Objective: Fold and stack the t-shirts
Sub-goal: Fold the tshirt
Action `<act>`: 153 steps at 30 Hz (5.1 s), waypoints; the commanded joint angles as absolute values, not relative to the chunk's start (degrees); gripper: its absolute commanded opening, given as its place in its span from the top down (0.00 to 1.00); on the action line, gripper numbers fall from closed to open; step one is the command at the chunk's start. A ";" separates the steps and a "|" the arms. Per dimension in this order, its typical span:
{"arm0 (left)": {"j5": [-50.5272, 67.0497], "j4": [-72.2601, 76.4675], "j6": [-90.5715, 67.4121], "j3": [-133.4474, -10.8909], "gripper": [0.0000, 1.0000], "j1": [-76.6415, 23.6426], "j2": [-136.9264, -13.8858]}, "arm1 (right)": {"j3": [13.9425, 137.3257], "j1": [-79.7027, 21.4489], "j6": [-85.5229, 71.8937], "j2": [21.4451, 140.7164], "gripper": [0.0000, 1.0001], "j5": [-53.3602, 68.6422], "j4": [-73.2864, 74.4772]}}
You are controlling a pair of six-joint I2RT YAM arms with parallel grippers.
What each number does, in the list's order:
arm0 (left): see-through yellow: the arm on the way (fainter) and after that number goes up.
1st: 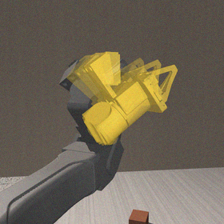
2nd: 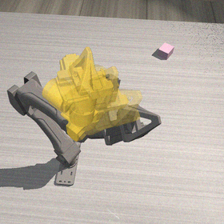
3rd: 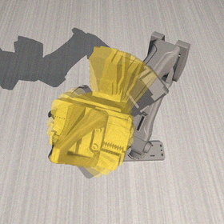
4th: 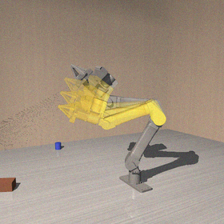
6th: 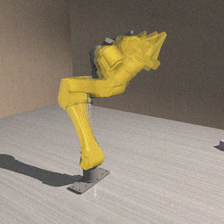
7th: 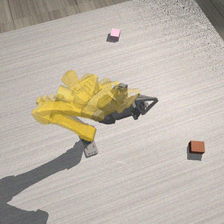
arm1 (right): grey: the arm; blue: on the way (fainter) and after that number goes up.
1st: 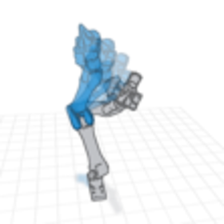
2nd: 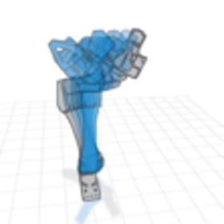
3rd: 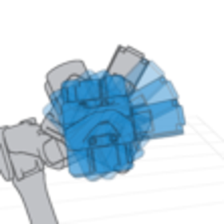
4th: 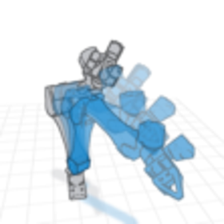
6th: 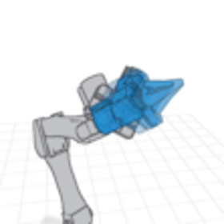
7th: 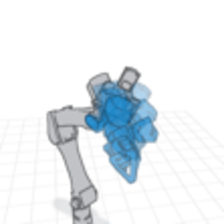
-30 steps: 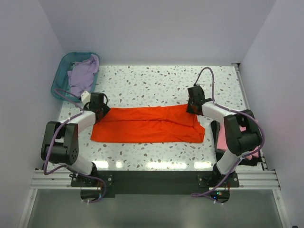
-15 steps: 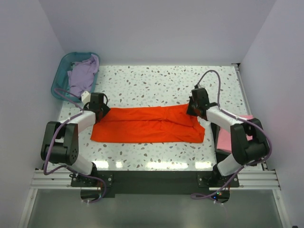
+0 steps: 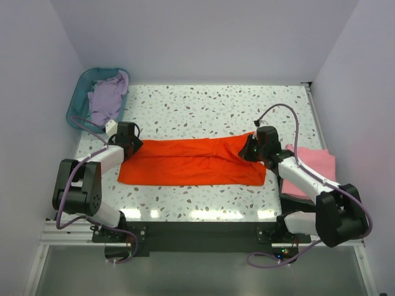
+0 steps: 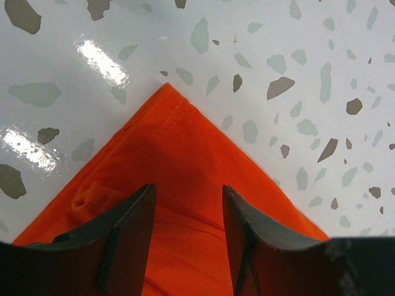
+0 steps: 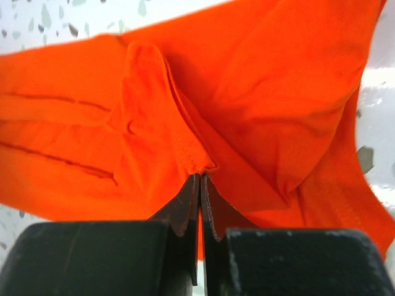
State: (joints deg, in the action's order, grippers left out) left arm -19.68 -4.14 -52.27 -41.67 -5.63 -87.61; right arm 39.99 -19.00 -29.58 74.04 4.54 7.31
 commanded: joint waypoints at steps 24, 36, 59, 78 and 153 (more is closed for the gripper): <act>-19.25 -3.95 -52.12 -40.87 0.48 -5.10 -84.46 | 21.97 -20.39 -33.57 54.14 0.94 8.79 12.57; -18.55 -4.39 -51.15 -41.13 0.47 -4.48 -83.41 | 32.95 -20.57 -32.34 61.91 0.40 6.59 7.93; -17.49 -5.01 -49.66 -43.16 0.47 -4.13 -85.43 | 48.96 -31.20 -36.74 92.82 0.66 -6.24 -3.25; -16.70 -4.66 -49.75 -41.13 0.47 -2.99 -83.23 | 40.26 -41.29 -39.90 82.00 1.00 -3.34 -2.99; -11.87 -2.29 -47.90 -41.83 0.47 -2.02 -82.09 | 60.79 -42.98 -30.42 86.12 0.77 -14.50 18.46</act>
State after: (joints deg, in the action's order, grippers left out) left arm -13.19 -4.80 -49.74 -40.36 -2.31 -83.22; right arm 54.13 -44.27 -33.26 81.73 -12.86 18.63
